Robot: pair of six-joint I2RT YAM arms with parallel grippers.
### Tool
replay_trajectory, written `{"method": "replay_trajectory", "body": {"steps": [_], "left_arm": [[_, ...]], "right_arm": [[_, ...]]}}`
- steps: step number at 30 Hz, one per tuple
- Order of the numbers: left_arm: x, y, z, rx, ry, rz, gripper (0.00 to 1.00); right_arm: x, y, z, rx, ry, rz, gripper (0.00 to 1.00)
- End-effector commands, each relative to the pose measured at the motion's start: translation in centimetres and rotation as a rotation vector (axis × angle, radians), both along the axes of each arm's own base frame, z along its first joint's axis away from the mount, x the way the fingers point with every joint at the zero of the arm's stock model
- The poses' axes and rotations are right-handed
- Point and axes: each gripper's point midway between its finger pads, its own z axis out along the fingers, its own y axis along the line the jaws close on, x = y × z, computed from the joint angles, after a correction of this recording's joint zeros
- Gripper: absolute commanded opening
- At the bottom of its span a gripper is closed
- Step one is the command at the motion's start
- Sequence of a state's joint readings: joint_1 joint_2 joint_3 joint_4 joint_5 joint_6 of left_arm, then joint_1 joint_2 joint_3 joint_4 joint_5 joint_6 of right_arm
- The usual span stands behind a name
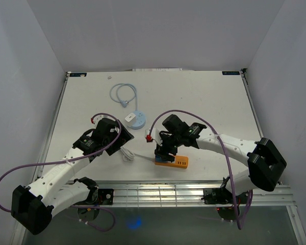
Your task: Insert the plug
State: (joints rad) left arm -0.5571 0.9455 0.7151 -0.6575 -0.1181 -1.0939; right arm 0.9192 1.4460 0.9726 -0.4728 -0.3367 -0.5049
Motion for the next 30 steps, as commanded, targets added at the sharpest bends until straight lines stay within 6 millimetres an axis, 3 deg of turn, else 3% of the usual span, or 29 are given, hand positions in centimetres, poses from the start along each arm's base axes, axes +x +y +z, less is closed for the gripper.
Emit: {"method": "replay_trajectory", "body": {"steps": [1,30], "left_arm": [[0.3,-0.3,1.1,-0.026,-0.037,-0.016,0.97],[-0.1,-2.9,3.5,-0.106,-0.106,-0.194,0.97]], "right_arm": [[0.4,0.5,0.7,-0.006,-0.031,0.007,0.10],[-1.1,-1.3,-4.2,-0.142,0.016,0.001,0.08]]}}
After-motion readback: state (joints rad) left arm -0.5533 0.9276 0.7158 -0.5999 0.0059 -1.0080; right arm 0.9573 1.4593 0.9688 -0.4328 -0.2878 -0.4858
